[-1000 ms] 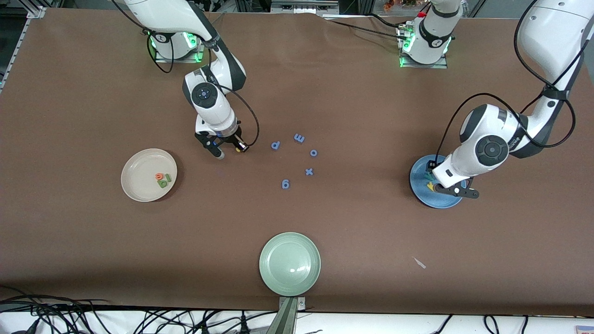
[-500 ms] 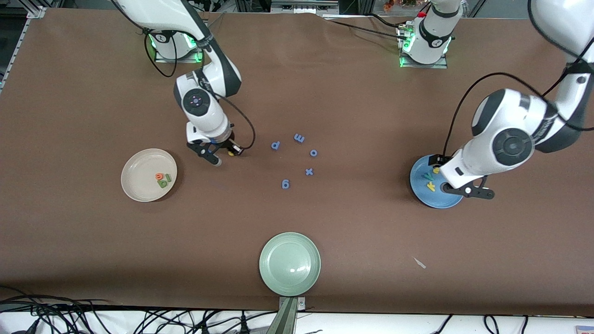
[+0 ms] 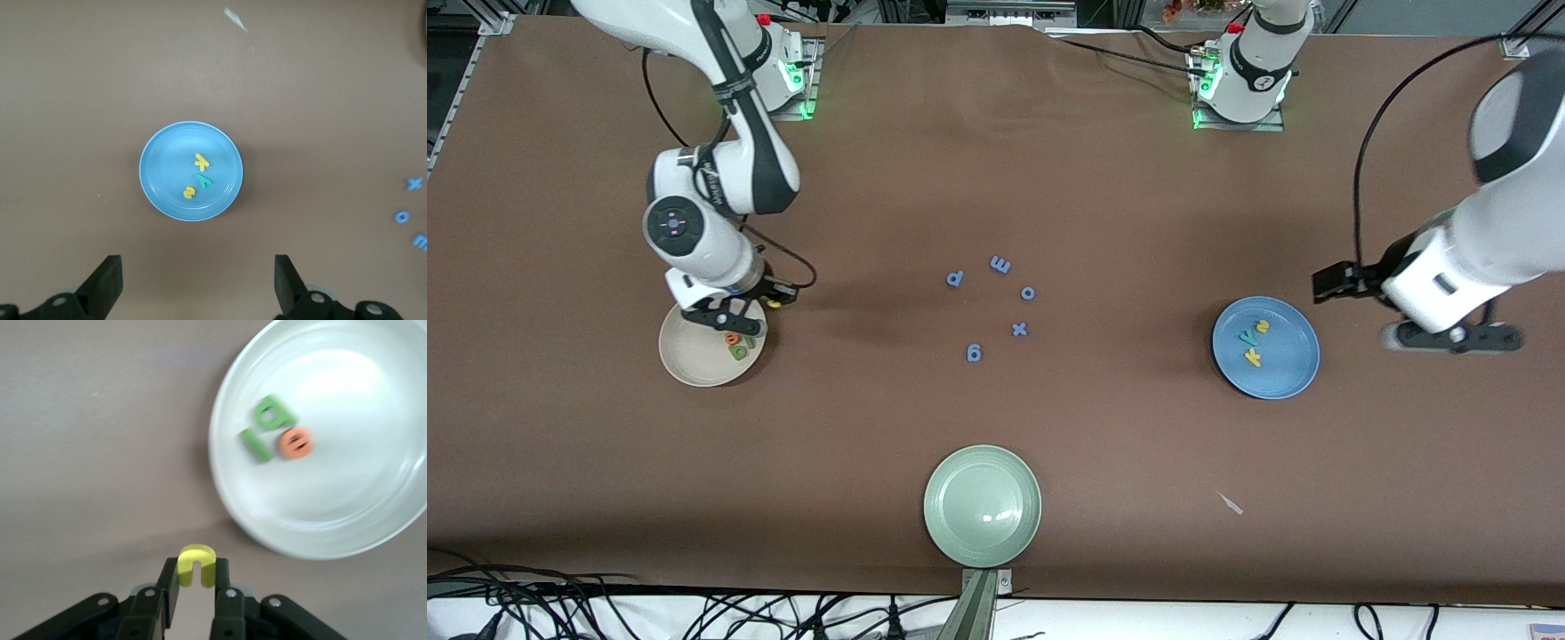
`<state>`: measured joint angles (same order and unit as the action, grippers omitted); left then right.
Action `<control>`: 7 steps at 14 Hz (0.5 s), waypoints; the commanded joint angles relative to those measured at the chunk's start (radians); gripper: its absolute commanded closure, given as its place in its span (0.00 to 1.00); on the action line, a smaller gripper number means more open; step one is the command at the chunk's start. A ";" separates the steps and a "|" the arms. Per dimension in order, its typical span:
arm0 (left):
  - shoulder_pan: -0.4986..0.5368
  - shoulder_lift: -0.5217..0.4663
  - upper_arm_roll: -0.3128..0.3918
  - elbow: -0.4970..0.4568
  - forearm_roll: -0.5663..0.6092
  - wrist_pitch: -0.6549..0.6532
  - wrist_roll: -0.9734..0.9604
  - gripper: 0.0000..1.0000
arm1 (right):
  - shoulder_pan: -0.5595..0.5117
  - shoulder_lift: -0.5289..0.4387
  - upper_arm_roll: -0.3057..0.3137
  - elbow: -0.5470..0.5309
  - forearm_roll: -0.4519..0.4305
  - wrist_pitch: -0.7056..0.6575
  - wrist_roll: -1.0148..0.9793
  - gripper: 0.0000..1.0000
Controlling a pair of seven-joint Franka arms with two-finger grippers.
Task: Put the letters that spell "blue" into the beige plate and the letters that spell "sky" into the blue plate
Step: 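Carry the yellow u into the white plate with the right gripper and release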
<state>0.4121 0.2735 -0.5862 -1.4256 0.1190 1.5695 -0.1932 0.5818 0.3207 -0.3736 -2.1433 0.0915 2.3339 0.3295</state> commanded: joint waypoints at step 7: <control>-0.444 -0.264 0.538 -0.232 -0.082 0.159 0.026 0.00 | -0.049 0.106 -0.084 0.124 -0.001 -0.031 -0.245 0.00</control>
<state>0.0407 0.1116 -0.1198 -1.5228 0.0646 1.6514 -0.1847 0.5384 0.4119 -0.4567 -2.0715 0.0915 2.3340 0.1112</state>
